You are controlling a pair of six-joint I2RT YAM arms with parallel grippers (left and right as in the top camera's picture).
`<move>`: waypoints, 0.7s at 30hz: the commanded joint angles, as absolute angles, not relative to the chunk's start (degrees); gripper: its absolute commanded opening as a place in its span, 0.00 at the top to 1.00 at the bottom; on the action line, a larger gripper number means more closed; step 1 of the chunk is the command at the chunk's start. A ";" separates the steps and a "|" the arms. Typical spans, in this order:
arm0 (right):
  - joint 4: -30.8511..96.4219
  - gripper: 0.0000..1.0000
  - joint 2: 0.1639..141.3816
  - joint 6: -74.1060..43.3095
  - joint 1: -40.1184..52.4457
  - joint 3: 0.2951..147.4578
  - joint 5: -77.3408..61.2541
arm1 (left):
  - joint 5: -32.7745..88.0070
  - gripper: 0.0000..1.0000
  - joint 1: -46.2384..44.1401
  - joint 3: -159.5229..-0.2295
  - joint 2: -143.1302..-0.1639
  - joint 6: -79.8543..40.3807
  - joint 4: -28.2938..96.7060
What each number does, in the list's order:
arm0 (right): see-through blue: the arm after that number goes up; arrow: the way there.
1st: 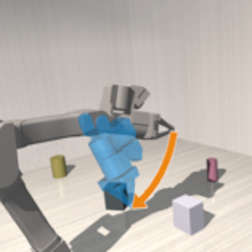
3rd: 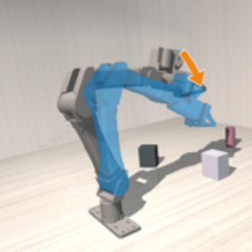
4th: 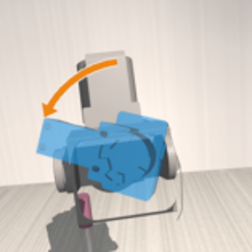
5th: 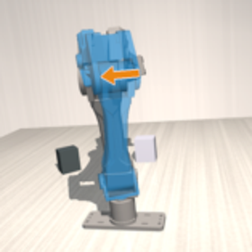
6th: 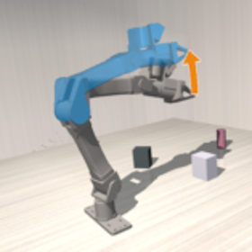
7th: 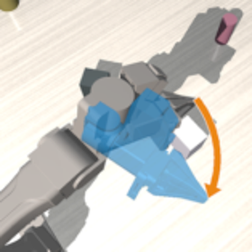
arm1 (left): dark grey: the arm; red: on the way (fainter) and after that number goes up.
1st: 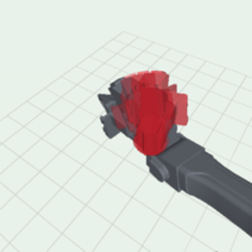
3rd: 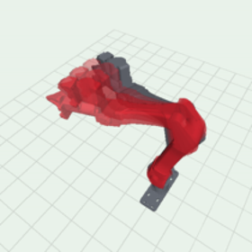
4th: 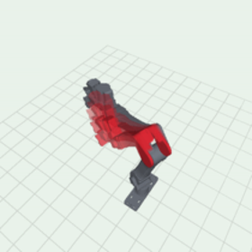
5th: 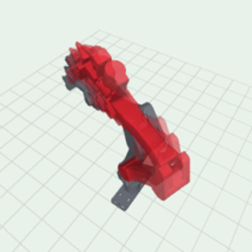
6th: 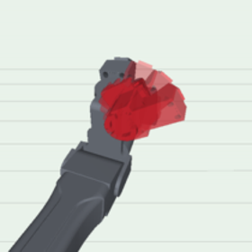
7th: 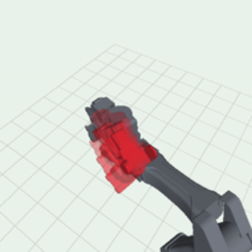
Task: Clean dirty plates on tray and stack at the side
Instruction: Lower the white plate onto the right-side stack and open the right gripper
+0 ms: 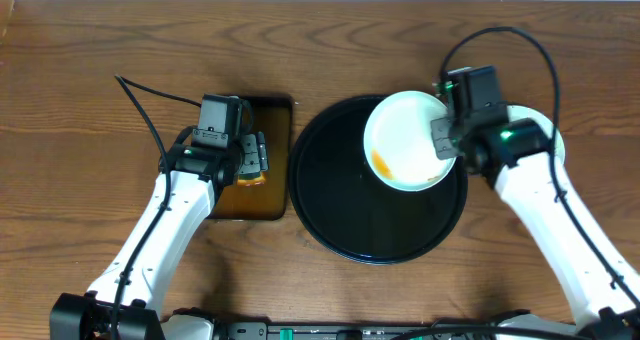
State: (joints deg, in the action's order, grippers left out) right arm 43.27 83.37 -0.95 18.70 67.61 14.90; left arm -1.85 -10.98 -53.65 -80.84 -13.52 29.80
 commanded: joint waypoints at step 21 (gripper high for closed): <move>32.05 0.99 82.87 9.08 43.97 67.81 61.08 | -1.93 0.21 -11.05 -53.36 -81.36 -14.02 29.95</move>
State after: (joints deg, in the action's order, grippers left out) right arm 32.32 83.26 7.57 44.12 67.61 56.42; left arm -1.85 -10.98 -53.65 -80.84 -13.52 29.80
